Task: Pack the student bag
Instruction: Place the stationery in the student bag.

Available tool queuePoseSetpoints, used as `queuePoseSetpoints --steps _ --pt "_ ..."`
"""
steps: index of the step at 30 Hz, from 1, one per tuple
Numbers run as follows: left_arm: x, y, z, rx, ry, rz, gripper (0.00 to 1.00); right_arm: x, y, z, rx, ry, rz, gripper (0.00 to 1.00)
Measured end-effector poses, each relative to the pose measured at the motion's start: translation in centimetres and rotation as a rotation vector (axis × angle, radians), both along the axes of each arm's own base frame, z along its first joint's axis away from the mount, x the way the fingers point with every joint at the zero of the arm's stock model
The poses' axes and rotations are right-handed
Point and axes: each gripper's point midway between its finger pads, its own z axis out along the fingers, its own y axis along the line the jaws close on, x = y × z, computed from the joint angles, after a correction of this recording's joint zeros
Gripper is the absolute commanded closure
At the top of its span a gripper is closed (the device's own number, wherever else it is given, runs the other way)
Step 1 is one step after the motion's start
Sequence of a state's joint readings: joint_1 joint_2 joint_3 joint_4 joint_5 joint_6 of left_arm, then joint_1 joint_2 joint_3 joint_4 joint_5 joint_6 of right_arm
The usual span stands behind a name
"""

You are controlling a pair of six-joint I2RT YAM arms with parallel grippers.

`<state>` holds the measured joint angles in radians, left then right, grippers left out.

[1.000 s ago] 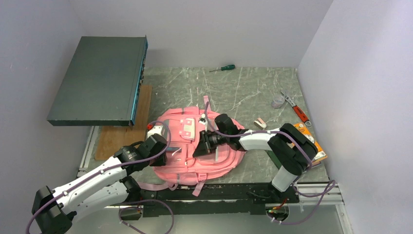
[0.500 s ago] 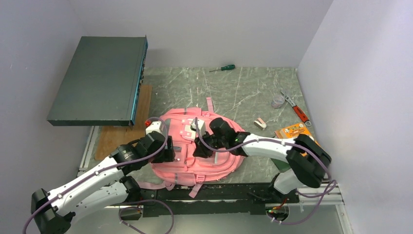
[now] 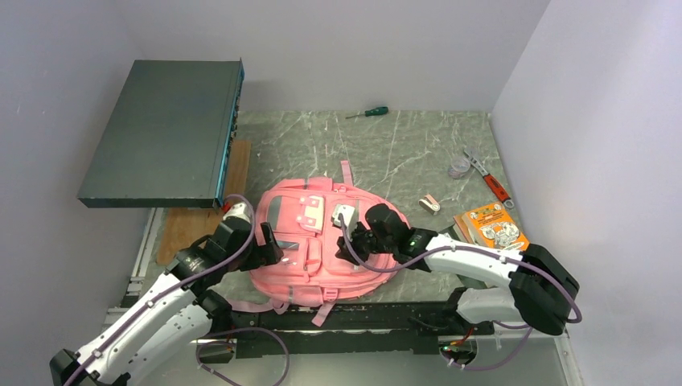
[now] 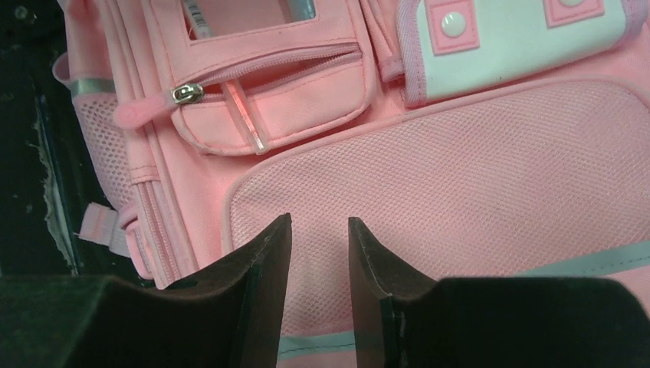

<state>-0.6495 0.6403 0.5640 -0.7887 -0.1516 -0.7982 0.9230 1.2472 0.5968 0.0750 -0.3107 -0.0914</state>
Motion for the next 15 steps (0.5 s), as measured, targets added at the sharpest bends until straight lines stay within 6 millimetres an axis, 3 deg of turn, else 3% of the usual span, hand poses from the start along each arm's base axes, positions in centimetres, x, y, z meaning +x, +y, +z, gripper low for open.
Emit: queuePoseSetpoints --steps 3,9,11,15 --pt "0.3 -0.1 0.0 -0.034 -0.005 -0.014 0.02 -0.2 -0.3 -0.5 -0.035 -0.021 0.029 0.64" --pt "0.8 -1.8 0.1 -0.081 0.002 -0.094 0.17 0.0 0.4 -2.0 -0.097 -0.030 0.079 0.66" --pt "0.8 -1.9 -0.4 -0.075 0.013 -0.112 0.21 0.1 0.6 -2.3 -0.110 -0.041 0.086 0.63" --pt "0.8 -1.9 -0.6 -0.070 0.016 -0.115 0.23 1.3 0.0 -0.9 -0.067 -0.089 0.014 0.56"
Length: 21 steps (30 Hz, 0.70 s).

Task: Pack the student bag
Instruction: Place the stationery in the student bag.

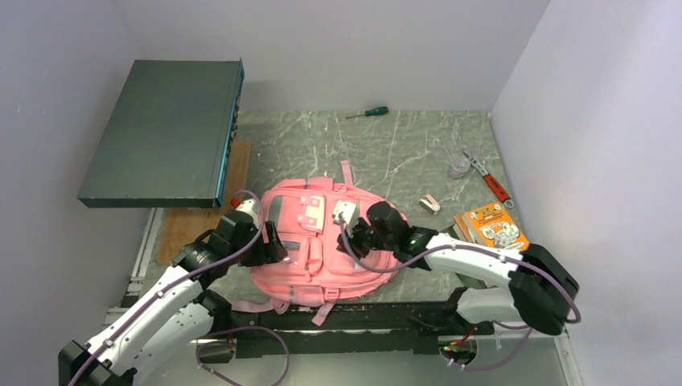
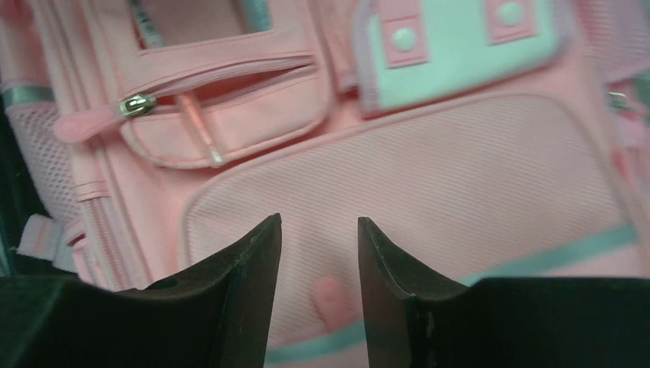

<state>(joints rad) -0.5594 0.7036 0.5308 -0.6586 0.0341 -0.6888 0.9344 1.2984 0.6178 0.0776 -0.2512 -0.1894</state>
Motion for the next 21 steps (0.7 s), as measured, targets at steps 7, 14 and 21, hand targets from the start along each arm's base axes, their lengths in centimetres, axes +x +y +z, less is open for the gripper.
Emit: queuePoseSetpoints --steps 7,14,21 --pt "0.0 -0.1 -0.2 -0.007 0.002 0.000 0.28 2.3 -2.1 2.8 0.066 -0.063 -0.082 0.57" --pt "-0.1 -0.4 -0.3 -0.019 0.004 -0.007 0.32 -0.9 0.0 0.9 0.034 -0.015 0.068 0.62" --pt "-0.1 -0.4 -0.3 -0.020 0.005 -0.008 0.33 -2.4 1.9 -1.3 -0.032 0.000 0.153 0.68"
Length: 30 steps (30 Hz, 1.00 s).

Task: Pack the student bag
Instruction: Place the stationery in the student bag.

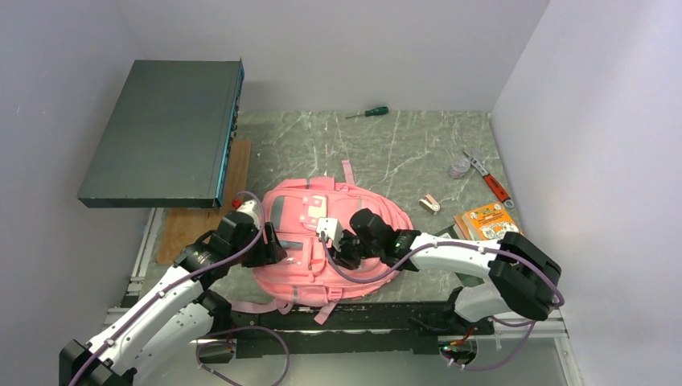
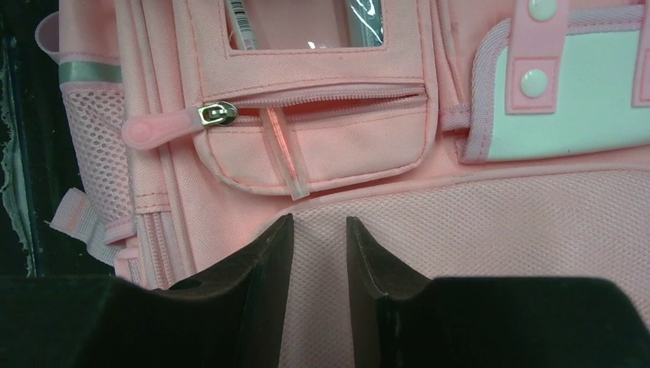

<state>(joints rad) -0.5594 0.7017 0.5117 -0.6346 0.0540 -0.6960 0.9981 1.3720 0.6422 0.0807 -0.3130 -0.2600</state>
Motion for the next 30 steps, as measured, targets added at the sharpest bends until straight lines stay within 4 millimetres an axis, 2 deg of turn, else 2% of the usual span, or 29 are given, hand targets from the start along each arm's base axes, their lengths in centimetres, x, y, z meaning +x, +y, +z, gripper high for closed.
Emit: queuePoseSetpoints --steps 4,10,15,22,30 --pt "0.0 0.0 0.1 -0.003 -0.004 0.000 0.34 -0.2 0.3 0.2 0.003 -0.009 0.011 0.74" --pt "-0.1 0.0 0.1 -0.009 -0.008 0.003 0.36 -0.5 2.0 0.6 0.011 -0.023 0.037 0.82" --pt "-0.1 0.1 0.0 -0.010 -0.009 0.003 0.38 -0.3 2.4 0.5 0.007 -0.026 0.030 1.00" --pt "-0.1 0.3 -0.6 -0.003 -0.003 0.012 0.40 -0.2 3.3 -0.3 -0.025 -0.030 0.037 1.00" --pt "-0.1 0.9 -1.3 0.017 -0.004 0.035 0.48 -0.1 4.1 -0.8 -0.059 -0.054 0.045 1.00"
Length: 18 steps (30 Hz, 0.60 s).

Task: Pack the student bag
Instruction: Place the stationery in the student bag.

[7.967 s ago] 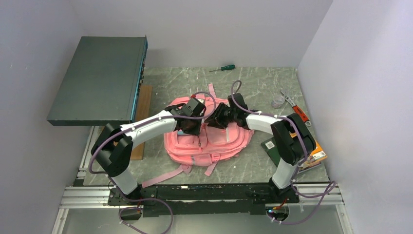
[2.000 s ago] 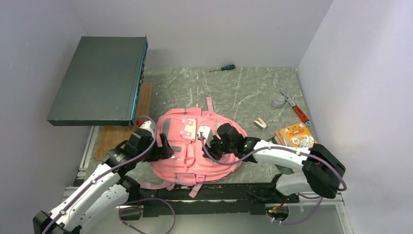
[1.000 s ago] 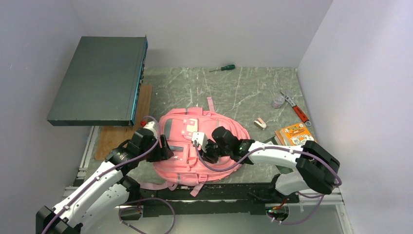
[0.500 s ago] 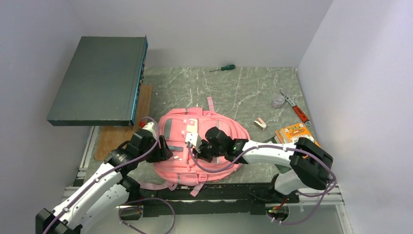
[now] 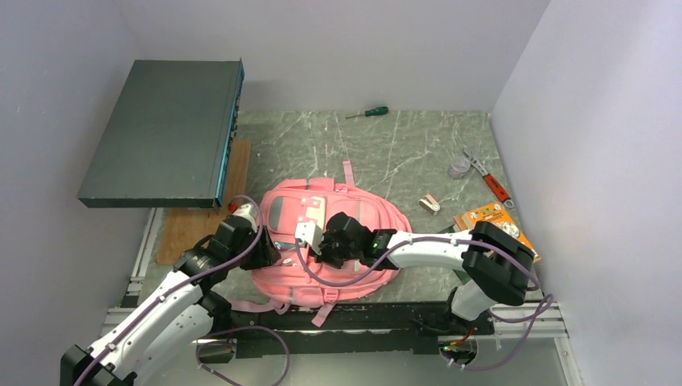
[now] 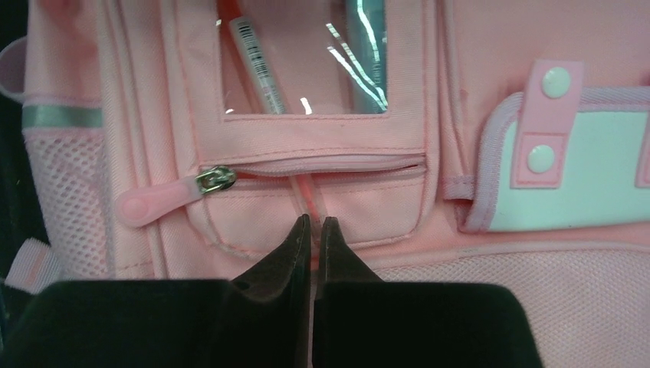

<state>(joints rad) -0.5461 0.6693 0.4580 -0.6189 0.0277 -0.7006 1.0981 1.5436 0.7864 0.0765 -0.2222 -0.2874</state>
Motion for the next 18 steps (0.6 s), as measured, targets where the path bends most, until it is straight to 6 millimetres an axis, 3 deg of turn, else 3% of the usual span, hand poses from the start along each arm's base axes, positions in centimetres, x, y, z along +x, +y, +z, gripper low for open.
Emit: queuePoseSetpoints --steps 6,8,14,18 --pt "0.0 0.1 -0.4 -0.005 -0.005 0.005 0.50 2.1 0.8 0.3 0.039 -0.037 -0.140 1.00" --pt "-0.1 -0.2 -0.3 -0.019 -0.002 0.001 0.50 3.1 2.2 1.0 0.110 -0.046 -0.184 1.00" --pt "-0.1 -0.6 -0.1 -0.043 0.002 -0.001 0.47 3.9 3.2 1.8 0.171 -0.046 -0.259 1.00" --pt "-0.1 -0.7 0.1 -0.057 -0.003 -0.004 0.45 4.3 2.6 2.3 0.176 -0.047 -0.318 0.90"
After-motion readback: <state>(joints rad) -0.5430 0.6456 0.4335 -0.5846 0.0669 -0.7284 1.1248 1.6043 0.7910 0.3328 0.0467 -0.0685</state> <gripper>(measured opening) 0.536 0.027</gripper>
